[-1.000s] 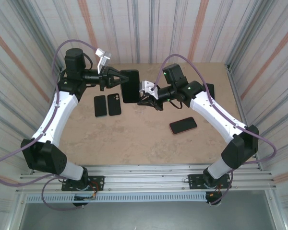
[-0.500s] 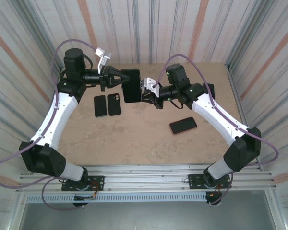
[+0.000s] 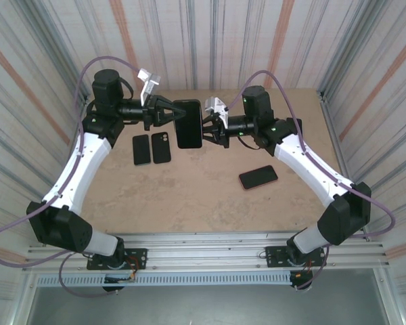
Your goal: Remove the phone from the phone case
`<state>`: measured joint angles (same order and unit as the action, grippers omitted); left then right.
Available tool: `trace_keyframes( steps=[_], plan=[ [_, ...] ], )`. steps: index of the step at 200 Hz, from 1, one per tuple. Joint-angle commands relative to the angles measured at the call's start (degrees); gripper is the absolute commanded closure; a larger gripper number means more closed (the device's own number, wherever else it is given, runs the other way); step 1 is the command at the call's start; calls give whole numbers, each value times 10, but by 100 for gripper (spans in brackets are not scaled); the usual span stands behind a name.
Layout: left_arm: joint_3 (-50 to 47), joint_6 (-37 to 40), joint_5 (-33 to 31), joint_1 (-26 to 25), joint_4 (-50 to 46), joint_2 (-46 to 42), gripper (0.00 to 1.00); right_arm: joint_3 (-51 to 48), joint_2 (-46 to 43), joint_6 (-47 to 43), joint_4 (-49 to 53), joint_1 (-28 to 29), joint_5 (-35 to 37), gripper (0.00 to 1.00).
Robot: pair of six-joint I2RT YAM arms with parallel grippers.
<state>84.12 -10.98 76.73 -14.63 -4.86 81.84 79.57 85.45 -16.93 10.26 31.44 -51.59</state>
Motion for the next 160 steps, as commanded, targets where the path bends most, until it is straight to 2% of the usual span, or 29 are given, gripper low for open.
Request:
trace_keyframes(
  steps=[1,33,67,89,108,122,160],
  plan=[
    [-13,-51,-29,0,45,-6,100,-18,-24,80,-72,-3,-50,71],
    [-30,-139,-80,4,109,-4,100,-54,-23,196,-164,-10,-64,70],
    [-38,-246,-140,11,144,-1,100,-103,-19,362,-316,-19,-58,69],
    [-58,-335,-189,15,175,1,100,-141,-16,492,-430,-23,-26,69],
    [-93,-435,-228,17,240,3,100,-177,-15,590,-536,-22,24,69],
    [-110,-483,-238,16,287,8,100,-189,-19,623,-562,-23,51,69],
    [-129,-569,-282,8,317,17,100,-222,-22,711,-630,-9,117,68]
  ],
)
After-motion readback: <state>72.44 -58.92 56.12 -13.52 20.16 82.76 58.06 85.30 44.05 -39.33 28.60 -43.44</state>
